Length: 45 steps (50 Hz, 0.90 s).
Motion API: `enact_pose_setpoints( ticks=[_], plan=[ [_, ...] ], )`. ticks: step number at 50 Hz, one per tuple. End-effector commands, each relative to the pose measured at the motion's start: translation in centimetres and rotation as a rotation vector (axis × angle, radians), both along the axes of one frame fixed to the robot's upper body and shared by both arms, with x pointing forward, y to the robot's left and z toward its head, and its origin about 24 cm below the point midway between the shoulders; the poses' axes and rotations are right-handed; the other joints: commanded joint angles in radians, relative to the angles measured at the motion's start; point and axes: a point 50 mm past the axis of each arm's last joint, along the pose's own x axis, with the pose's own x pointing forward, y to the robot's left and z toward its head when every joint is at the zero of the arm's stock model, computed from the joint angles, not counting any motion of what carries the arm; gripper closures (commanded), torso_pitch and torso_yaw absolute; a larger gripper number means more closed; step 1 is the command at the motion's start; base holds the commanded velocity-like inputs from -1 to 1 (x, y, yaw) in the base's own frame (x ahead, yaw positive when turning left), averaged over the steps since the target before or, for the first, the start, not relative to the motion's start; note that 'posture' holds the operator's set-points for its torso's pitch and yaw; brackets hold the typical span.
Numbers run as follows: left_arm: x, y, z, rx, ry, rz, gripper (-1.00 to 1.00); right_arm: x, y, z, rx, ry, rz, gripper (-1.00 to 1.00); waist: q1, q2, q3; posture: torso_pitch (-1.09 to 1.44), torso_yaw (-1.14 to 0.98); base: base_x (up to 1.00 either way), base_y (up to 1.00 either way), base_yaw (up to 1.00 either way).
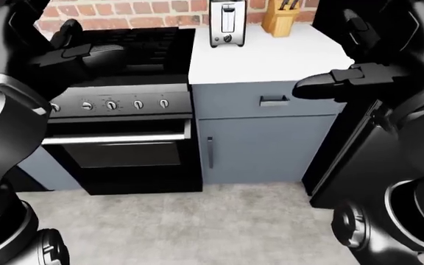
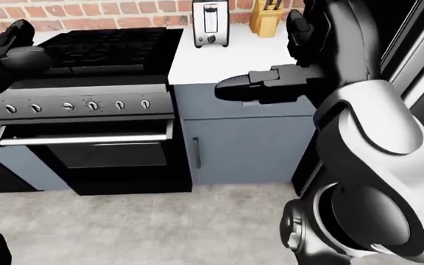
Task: Push down the lever of the toaster to turn it on.
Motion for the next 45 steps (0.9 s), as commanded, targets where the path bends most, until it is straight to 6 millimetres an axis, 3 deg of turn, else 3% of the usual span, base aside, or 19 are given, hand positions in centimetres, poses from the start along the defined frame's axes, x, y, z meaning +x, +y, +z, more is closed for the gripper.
enact_pose_setpoints(
  ticks=[1,9,12,14,16,19,23,25,27,28,29,31,33,39,41,43,44,45],
  plan=[
    [-0.73,0.1,1.38,-0.009,-0.076,0.005,-1.0,-0.44,-0.05,0.99,0.006,-0.066,-0.005,-1.0,-0.001,0.003,-0.015,0.0,0.0,0.17,0.0,0.0],
    [-0.71,0.11,1.47,-0.012,-0.08,0.003,-1.0,-0.44,0.07,1.01,0.005,-0.066,-0.002,-1.0,-0.005,0.016,-0.01,0.0,0.0,0.15,0.0,0.0],
    [-0.73,0.12,1.49,-0.013,-0.082,0.003,-1.0,-0.41,0.1,0.94,0.004,-0.065,-0.001,-1.0,-0.009,0.047,-0.004,0.0,0.0,0.15,0.0,0.0],
    [-0.84,0.13,1.64,-0.014,-0.083,0.004,-1.0,-0.37,0.12,0.93,0.005,-0.065,0.0,-1.0,-0.008,0.039,-0.015,0.0,0.0,0.14,0.0,0.0],
    [-0.85,0.1,1.66,-0.014,-0.083,0.003,-1.0,-0.35,0.11,0.92,0.005,-0.065,0.0,-1.0,-0.012,0.062,-0.01,0.0,0.0,0.17,0.0,0.0],
    [-0.87,0.09,1.66,-0.014,-0.084,0.002,-1.0,-0.41,0.11,0.96,0.005,-0.066,0.001,-1.0,-0.006,0.049,-0.02,0.0,0.0,0.16,0.0,0.0],
    [-0.94,0.08,1.73,-0.015,-0.085,0.002,-1.0,-0.45,0.15,0.97,0.004,-0.065,0.002,-1.0,0.002,0.019,-0.009,0.0,0.0,0.17,0.0,0.0],
    [-0.93,0.05,1.73,-0.015,-0.085,0.001,-1.0,-0.42,0.14,0.9,0.005,-0.065,0.002,-1.0,0.007,-0.004,-0.013,0.0,0.0,0.18,0.0,0.0],
    [-0.93,0.02,1.73,-0.014,-0.086,0.0,-1.0,-0.38,0.14,0.88,0.005,-0.065,0.003,-1.0,0.014,-0.044,-0.022,0.0,0.0,0.2,0.0,0.0],
    [-0.89,0.04,1.7,-0.014,-0.086,0.001,-1.0,-0.39,0.16,0.89,0.005,-0.065,0.004,-1.0,0.022,-0.05,-0.031,0.0,0.0,0.21,0.0,0.0],
    [-0.86,0.05,1.68,-0.014,-0.086,0.001,-1.0,-0.39,0.15,0.89,0.005,-0.065,0.004,-1.0,0.011,-0.037,-0.017,0.0,0.0,0.2,0.0,0.0],
    [-0.81,0.07,1.64,-0.014,-0.087,0.001,-1.0,-0.41,0.15,0.91,0.005,-0.065,0.003,-1.0,0.01,-0.058,-0.005,0.0,0.0,0.2,0.0,0.0],
    [-0.81,0.03,1.66,-0.014,-0.087,-0.001,-1.0,-0.45,0.18,0.97,0.005,-0.066,0.004,-1.0,0.002,-0.047,-0.016,0.0,0.0,0.2,0.0,0.0],
    [-0.77,0.02,1.63,-0.015,-0.087,0.0,-1.0,-0.42,0.16,0.92,0.004,-0.064,0.003,-1.0,-0.005,0.001,0.001,0.0,0.0,0.21,0.0,0.0],
    [-0.76,0.02,1.63,-0.015,-0.086,-0.001,-1.0,-0.41,0.17,0.94,0.005,-0.065,0.004,-1.0,-0.011,0.035,-0.006,0.0,0.0,0.2,0.0,0.0],
    [-0.76,0.04,1.62,-0.016,-0.087,0.0,-1.0,-0.41,0.16,0.94,0.005,-0.064,0.003,-1.0,-0.016,0.099,-0.031,0.0,0.0,0.21,0.0,0.0],
    [-0.73,0.05,1.59,-0.015,-0.086,0.0,-1.0,-0.42,0.17,0.95,0.005,-0.064,0.003,-1.0,-0.008,0.054,-0.017,0.0,0.0,0.2,0.0,0.0],
    [-0.8,0.03,1.65,-0.015,-0.086,0.001,-1.0,-0.41,0.2,0.92,0.004,-0.062,0.004,-1.0,-0.014,0.075,-0.015,0.0,0.0,0.19,0.0,0.0]
  ],
)
